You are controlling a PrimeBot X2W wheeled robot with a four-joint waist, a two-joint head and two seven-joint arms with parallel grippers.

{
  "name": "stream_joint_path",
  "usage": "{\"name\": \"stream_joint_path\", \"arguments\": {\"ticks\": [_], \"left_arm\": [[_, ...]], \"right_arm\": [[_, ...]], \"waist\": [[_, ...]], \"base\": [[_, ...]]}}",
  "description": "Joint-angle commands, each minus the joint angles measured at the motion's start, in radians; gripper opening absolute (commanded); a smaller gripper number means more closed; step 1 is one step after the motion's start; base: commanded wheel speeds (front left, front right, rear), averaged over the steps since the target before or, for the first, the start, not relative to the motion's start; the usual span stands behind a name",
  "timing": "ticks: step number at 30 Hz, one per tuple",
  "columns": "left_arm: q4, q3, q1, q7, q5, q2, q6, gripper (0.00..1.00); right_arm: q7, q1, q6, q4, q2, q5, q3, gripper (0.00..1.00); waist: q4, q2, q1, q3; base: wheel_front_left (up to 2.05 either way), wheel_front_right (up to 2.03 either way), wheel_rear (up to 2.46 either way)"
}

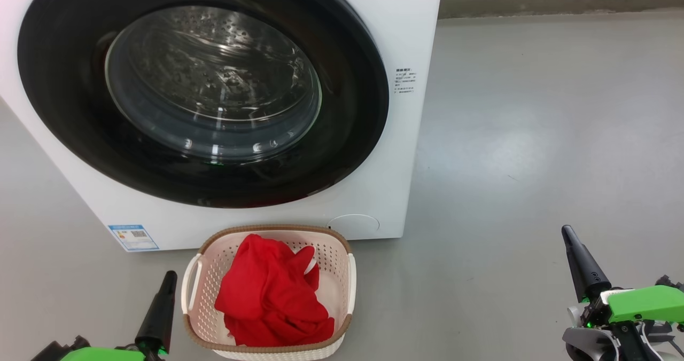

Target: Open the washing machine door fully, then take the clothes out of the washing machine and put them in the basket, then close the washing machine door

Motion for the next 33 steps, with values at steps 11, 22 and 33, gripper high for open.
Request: {"name": "stream_joint_path", "arguments": {"ticks": [11, 22, 33], "left_arm": [[-0.019, 0.038, -0.046, 0.004, -0.009, 0.008, -0.007, 0.00], [-0.019, 0.038, -0.046, 0.004, -0.009, 0.008, -0.007, 0.00], [-0.020, 0.038, -0.046, 0.004, -0.009, 0.008, -0.007, 0.00]], "right_arm": [[0.005, -0.044, -0.001, -0.031, -0.004, 0.001, 0.011, 0.00], [0.005, -0.044, -0.001, -0.031, -0.004, 0.001, 0.011, 0.00], [0.005, -0.044, -0.001, -0.031, -0.003, 0.001, 0.011, 0.00]], "waist": [[0.000, -0.0001, 0.0000, 0.000], [0.000, -0.0001, 0.0000, 0.000], [0.000, -0.0001, 0.0000, 0.000]], "base": [[0.00, 0.00, 0.00], [0.00, 0.00, 0.00], [0.00, 0.00, 0.00]]}}
